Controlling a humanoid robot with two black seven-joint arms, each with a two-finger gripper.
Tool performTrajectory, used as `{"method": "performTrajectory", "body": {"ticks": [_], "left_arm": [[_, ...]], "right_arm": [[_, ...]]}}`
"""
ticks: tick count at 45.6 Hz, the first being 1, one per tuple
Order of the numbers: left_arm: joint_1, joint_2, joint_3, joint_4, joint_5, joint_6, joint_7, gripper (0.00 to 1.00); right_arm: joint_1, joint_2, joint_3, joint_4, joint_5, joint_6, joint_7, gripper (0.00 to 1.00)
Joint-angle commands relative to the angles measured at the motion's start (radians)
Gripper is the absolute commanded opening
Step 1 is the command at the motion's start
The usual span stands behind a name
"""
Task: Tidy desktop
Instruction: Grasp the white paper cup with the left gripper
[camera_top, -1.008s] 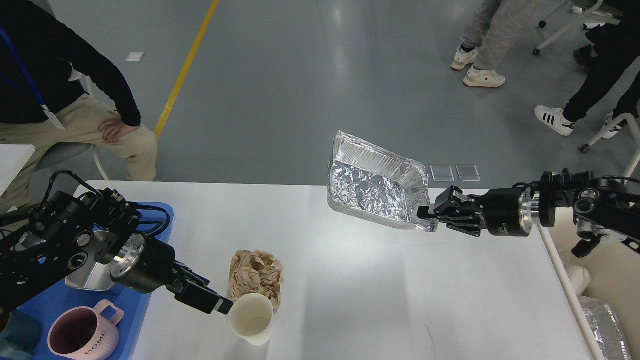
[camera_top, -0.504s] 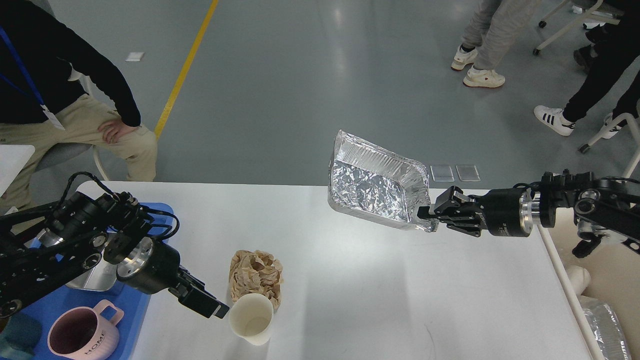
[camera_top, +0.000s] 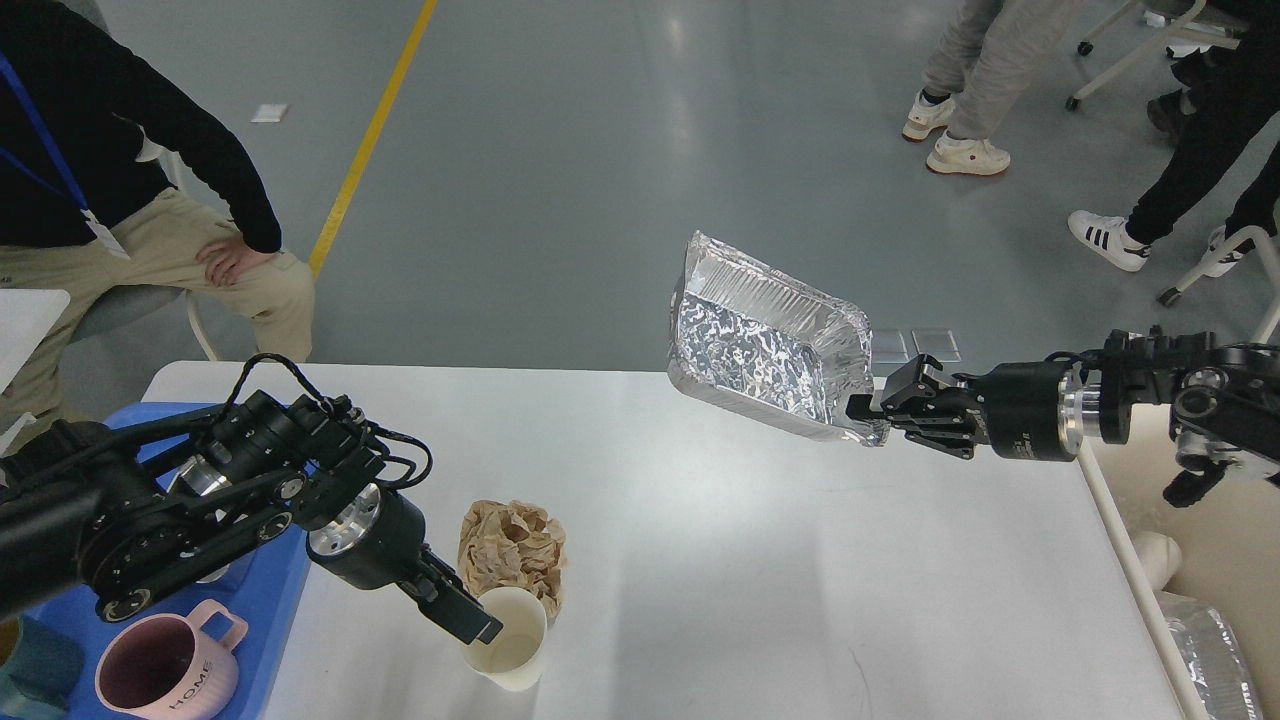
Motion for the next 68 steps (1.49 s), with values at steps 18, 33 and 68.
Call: {"method": "performTrajectory", "body": {"ticks": [18,33,68], "left_arm": [[-0.018,-0.045,0.082,0.122,0.113,0.181,-0.129,0.74],[-0.024,-0.077,0.092,0.128,0.130,0.196,-0.171,0.56],[-0.056,-0.063,0.152,0.128,0.228,0.242,-0.330,0.01]], "right_arm": [[-0.008,-0.011,0.011,0.001,0.000,0.001,0.002,0.00],[-0.012,-0.012,0.009,0.001,0.000,0.001,0.002,0.00],[-0.020,-0.017,0.015,-0.002,0.000,0.001,0.003,0.00]]}}
